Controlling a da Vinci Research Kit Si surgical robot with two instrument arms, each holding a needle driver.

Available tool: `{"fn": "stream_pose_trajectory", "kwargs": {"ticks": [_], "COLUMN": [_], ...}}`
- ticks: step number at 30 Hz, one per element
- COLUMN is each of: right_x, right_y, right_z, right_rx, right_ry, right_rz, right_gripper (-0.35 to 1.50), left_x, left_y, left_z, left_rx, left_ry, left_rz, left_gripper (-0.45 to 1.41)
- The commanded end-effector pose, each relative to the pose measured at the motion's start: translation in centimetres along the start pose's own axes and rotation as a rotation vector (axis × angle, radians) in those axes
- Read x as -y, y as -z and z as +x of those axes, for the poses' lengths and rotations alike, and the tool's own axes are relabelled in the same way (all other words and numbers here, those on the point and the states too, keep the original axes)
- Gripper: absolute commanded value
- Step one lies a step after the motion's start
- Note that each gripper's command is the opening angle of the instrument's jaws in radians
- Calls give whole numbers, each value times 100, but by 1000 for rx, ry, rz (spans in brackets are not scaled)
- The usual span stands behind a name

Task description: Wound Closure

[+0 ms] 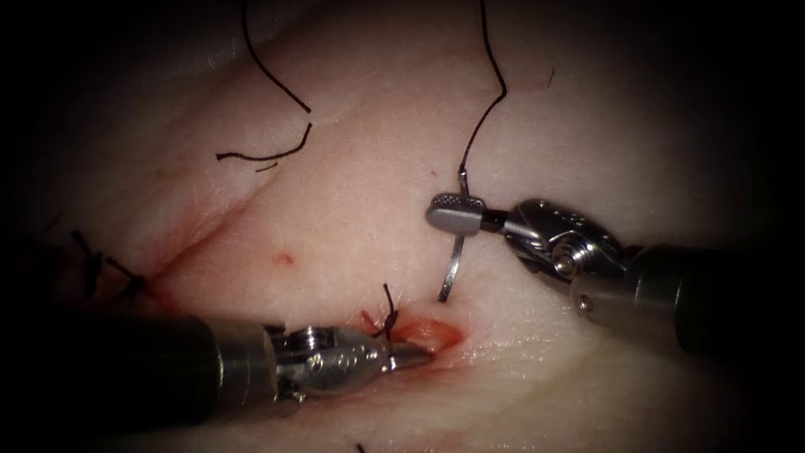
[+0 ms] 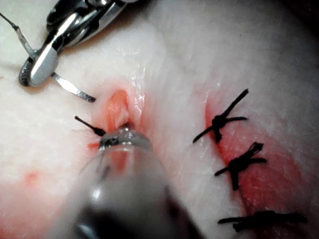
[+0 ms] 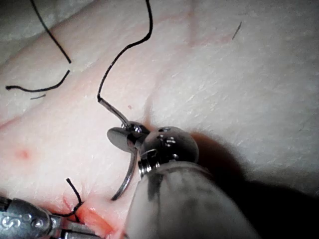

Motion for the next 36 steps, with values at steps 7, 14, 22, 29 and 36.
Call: {"fn": "stream_pose_trajectory", "kwargs": {"ticks": [7,14,22,29,36], "right_x": [4,10,13,17,22], "right_y": [-18,-26,-30,-24,-23], "right_z": [-11,-15,-24,-33,-44], "right_rx": [11,42,93,115,134], "right_ry": [-79,-147,-228,-338,-388], "right_rz": [47,147,211,204,209], "right_gripper": [-35,-35,-35,-35,-35], "left_x": [1,-1,1,2,3], "left_y": [-8,-4,3,3,4], "left_z": [0,-1,-2,-1,0], "left_rx": [0,-1,-2,-1,-1], "left_ry": [-1,5,-4,-9,-8], "left_rz": [0,-3,-12,-12,-15], "left_gripper": [-15,-15,-15,-15,-15]}}
